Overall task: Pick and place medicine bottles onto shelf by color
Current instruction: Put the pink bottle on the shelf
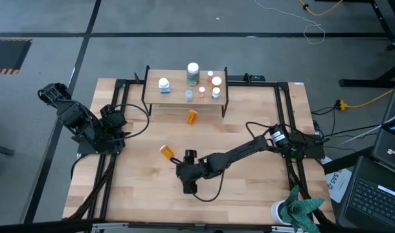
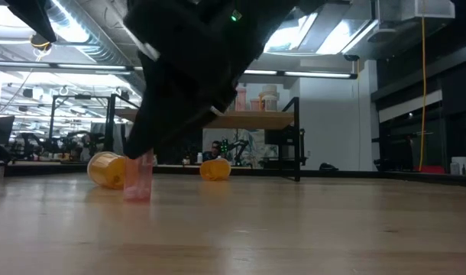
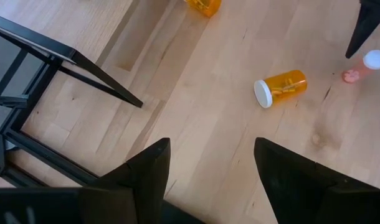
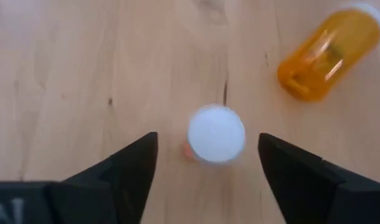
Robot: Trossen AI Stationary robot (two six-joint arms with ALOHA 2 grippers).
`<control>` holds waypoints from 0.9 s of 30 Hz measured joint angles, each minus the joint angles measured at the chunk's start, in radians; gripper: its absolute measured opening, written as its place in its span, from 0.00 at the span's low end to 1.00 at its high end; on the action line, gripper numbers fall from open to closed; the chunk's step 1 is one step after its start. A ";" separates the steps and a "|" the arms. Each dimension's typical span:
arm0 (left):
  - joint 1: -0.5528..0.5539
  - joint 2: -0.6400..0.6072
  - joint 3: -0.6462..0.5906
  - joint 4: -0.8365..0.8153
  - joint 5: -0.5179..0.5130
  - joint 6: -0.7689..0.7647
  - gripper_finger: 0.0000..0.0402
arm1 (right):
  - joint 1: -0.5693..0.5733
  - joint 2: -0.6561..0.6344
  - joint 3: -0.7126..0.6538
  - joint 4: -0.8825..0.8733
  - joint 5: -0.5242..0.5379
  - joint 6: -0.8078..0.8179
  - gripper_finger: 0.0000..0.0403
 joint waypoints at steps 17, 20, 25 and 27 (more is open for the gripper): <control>0.000 0.000 0.000 0.000 0.000 0.000 0.57 | -0.010 0.009 0.000 0.029 -0.024 0.049 0.38; 0.000 0.000 0.000 0.000 0.000 0.000 0.57 | -0.015 0.008 0.000 0.038 -0.023 0.052 0.35; 0.000 0.000 0.000 0.000 0.000 0.000 0.57 | -0.034 0.007 0.020 0.008 -0.024 0.052 0.29; 0.000 0.000 0.000 0.000 0.000 0.000 0.57 | -0.046 0.005 0.061 -0.034 -0.025 0.036 0.28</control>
